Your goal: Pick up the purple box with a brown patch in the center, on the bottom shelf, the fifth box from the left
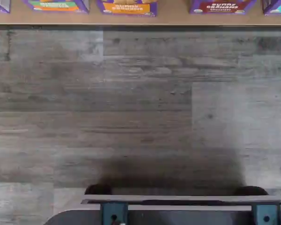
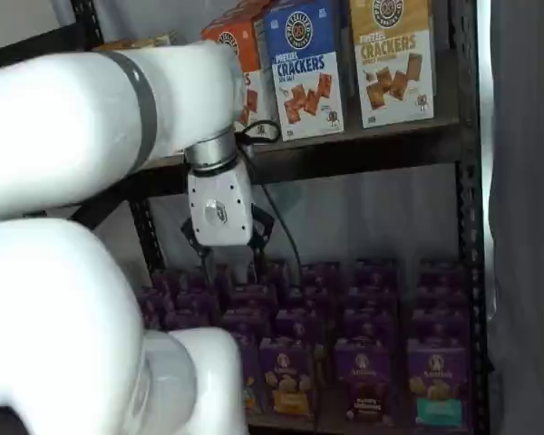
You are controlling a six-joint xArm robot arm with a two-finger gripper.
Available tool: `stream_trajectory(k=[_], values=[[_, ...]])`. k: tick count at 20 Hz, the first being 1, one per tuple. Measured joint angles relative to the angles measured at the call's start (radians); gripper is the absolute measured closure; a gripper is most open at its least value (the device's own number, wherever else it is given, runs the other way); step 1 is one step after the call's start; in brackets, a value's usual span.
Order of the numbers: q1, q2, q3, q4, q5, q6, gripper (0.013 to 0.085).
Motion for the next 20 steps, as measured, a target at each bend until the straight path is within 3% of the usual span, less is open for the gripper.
stream_trajectory(k=[1, 3, 11, 15, 20], values=[[0.009, -0.003, 0.002, -0.016, -0.005, 0.012, 0.013], [0.05, -0.019, 0.016, -0.092, -0.026, 0.065, 0.013], [0.067, 0.019, 0.021, -0.14, -0.038, 0.095, 0.013], [0.065, 0.055, 0.049, -0.16, -0.105, 0.106, 0.013], [0.049, 0.116, 0.069, -0.151, -0.189, 0.097, 0.013]])
